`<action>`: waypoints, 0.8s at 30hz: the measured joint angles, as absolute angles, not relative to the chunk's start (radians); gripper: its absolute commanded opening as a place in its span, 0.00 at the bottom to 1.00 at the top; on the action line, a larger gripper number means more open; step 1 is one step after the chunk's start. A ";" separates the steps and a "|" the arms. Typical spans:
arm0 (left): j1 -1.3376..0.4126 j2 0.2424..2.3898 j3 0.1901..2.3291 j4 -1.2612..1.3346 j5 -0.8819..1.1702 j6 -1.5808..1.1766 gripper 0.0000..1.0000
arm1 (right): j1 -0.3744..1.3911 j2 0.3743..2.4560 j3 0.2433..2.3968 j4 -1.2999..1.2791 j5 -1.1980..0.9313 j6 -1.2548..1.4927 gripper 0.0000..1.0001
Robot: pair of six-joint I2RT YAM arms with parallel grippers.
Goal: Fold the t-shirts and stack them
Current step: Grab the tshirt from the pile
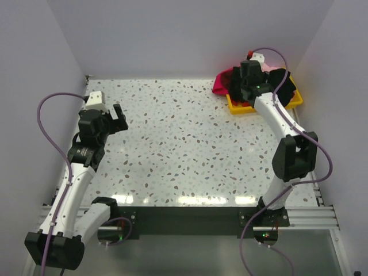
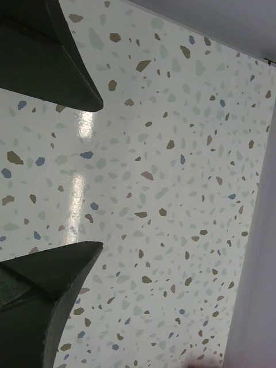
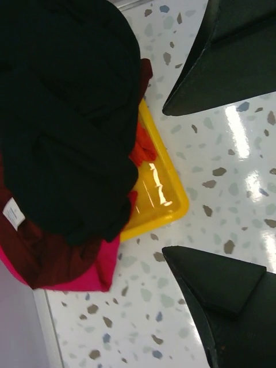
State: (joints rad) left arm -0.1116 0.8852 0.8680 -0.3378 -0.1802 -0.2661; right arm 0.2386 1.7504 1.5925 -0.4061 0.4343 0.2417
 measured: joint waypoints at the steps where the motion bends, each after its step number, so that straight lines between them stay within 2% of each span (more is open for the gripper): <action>1: -0.112 0.888 0.868 -0.337 -0.176 -0.266 1.00 | 0.222 1.779 1.612 -0.400 0.440 0.252 0.99; 10: -0.112 0.904 0.867 -0.337 -0.142 -0.266 1.00 | 0.112 1.935 1.655 -0.379 0.513 0.321 0.99; 24: -0.112 0.933 0.863 -0.329 -0.115 -0.266 1.00 | 0.083 2.030 1.654 -0.245 0.594 0.361 0.99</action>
